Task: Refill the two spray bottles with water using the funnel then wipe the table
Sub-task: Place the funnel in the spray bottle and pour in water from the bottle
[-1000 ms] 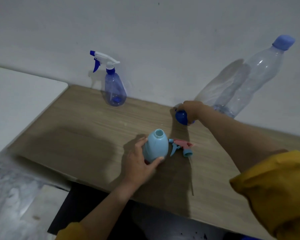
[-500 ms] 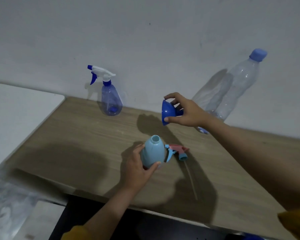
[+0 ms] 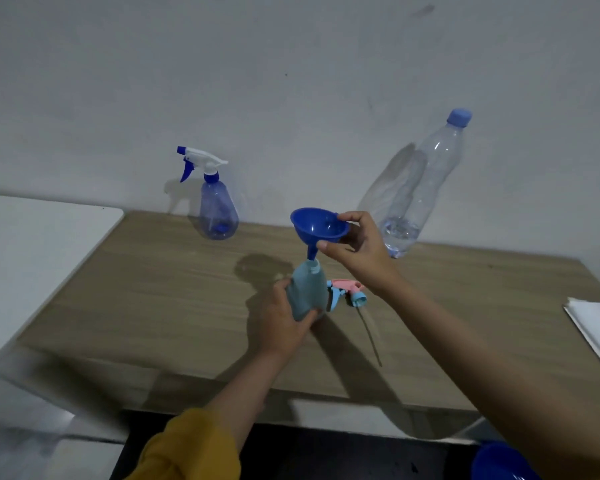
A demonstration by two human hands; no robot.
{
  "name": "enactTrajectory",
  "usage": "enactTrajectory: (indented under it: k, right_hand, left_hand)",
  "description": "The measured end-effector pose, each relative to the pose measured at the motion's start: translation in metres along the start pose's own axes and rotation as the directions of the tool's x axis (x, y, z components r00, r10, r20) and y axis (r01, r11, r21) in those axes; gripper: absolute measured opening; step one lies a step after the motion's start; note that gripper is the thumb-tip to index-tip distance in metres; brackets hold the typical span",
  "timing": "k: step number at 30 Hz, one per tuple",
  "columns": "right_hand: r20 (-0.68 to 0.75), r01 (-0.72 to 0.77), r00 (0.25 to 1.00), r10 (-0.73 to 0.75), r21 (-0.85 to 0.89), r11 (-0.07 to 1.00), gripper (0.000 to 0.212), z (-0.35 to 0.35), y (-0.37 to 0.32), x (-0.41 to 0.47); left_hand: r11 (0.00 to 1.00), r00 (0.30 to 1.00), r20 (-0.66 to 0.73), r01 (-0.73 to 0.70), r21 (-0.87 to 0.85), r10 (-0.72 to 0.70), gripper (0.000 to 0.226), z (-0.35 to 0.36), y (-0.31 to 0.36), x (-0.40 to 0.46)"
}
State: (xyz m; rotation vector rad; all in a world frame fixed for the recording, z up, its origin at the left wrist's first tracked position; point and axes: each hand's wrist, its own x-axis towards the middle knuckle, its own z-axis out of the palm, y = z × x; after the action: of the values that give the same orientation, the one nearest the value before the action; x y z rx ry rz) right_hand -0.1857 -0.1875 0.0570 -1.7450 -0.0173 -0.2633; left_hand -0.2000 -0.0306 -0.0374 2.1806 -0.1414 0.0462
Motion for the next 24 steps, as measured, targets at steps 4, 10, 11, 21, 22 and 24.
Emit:
enactTrajectory:
  k: [4, 10, 11, 21, 22, 24]
  right_hand:
    - [-0.037, -0.006, 0.999, 0.003, -0.068, 0.998, 0.051, 0.005, 0.005, -0.011]
    - [-0.044, -0.037, 0.999, 0.031, -0.147, 0.988, 0.054, 0.011, 0.014, -0.024]
    - [-0.045, -0.038, 0.999, 0.031, -0.163, 0.986, 0.055, 0.012, 0.016, -0.026]
    - [-0.025, -0.02, 1.0, 0.016, -0.182, 0.983, 0.069, 0.005, 0.017, -0.032]
    - [-0.022, -0.028, 0.999, 0.024, -0.186, 0.982, 0.074, 0.002, 0.016, -0.033]
    - [-0.025, -0.048, 0.999, 0.044, -0.191, 0.98, 0.079, -0.008, 0.015, -0.034]
  left_hand:
    - [0.999, 1.0, 0.01, -0.011, -0.036, 0.011, 0.07, -0.003, 0.003, 0.0]
    - [0.999, 0.997, 0.072, -0.025, -0.028, 0.027, 0.069, -0.006, 0.003, -0.001]
    - [0.999, 0.997, 0.072, -0.027, -0.028, 0.029, 0.07, -0.005, 0.002, 0.0]
    - [0.964, 0.997, 0.065, -0.015, -0.265, 0.033, 0.09, -0.01, 0.007, 0.003]
    - [0.959, 0.998, 0.047, -0.032, -0.282, 0.048, 0.094, -0.013, 0.011, 0.004]
    - [0.947, 0.996, -0.018, -0.093, -0.307, 0.092, 0.099, -0.02, 0.023, 0.007]
